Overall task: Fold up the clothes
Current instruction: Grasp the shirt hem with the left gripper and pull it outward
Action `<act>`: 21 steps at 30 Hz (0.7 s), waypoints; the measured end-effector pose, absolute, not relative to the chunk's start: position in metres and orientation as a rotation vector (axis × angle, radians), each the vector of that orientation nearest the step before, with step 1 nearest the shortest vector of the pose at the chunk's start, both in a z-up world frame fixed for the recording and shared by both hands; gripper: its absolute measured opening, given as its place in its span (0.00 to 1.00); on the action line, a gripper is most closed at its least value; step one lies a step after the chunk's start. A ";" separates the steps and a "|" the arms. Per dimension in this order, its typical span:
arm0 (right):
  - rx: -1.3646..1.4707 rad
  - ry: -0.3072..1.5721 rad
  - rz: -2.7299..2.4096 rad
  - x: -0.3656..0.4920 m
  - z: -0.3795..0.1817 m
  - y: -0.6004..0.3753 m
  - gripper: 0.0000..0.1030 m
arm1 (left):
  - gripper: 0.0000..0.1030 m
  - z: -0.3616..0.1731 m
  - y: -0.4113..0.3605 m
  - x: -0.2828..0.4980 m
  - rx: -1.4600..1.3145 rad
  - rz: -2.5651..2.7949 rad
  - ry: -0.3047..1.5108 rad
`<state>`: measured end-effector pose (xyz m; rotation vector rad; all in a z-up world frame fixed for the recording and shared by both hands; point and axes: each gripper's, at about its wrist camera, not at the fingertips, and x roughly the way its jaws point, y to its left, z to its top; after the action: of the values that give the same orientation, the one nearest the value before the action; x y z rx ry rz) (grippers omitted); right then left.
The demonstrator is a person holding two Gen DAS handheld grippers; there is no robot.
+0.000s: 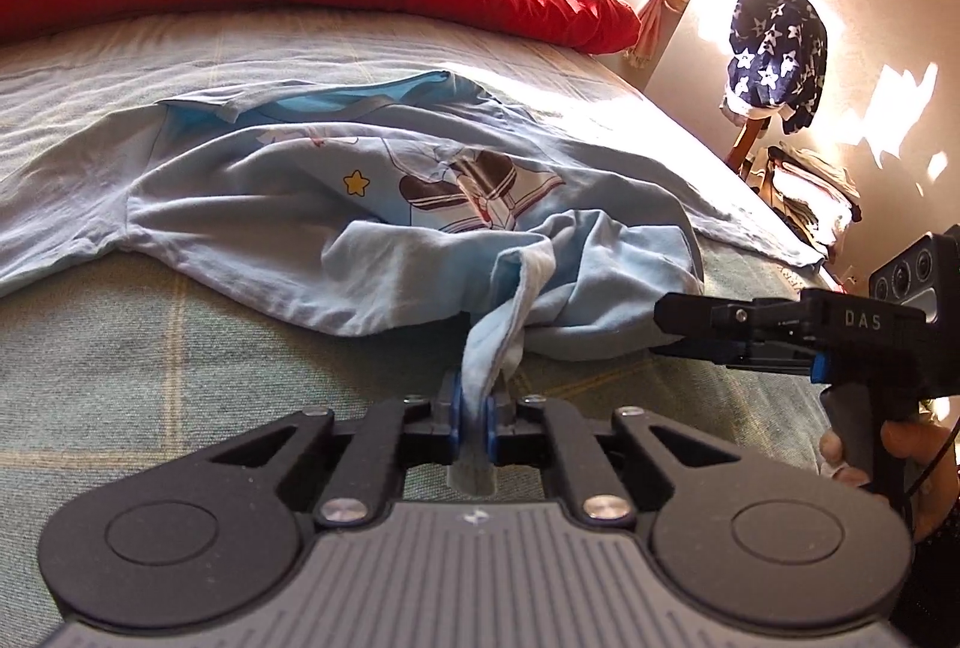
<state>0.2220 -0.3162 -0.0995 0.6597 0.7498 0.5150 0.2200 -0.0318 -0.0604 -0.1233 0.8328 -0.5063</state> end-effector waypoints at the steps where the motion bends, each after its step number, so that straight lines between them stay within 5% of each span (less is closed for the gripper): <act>1: 0.665 0.739 0.516 0.224 -0.098 -0.316 0.59 | 0.05 -0.060 -0.032 0.220 -0.121 -0.507 0.833; 2: 0.672 0.735 0.513 0.228 -0.097 -0.316 0.52 | 0.05 -0.060 -0.031 0.220 -0.121 -0.505 0.832; 4: 0.665 0.748 0.499 0.234 -0.096 -0.315 0.23 | 0.05 -0.058 -0.030 0.217 -0.113 -0.512 0.831; 7: 0.630 0.787 0.469 0.236 -0.095 -0.313 0.14 | 0.05 -0.053 -0.027 0.211 -0.085 -0.513 0.834; 21: 0.319 0.788 0.526 0.176 -0.026 -0.303 0.08 | 0.00 -0.012 0.005 0.160 -0.023 -0.496 0.772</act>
<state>0.1763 -0.3025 -0.0260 0.3193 0.7879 0.5259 0.1600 0.0049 -0.0122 -0.0226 0.7723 -0.4957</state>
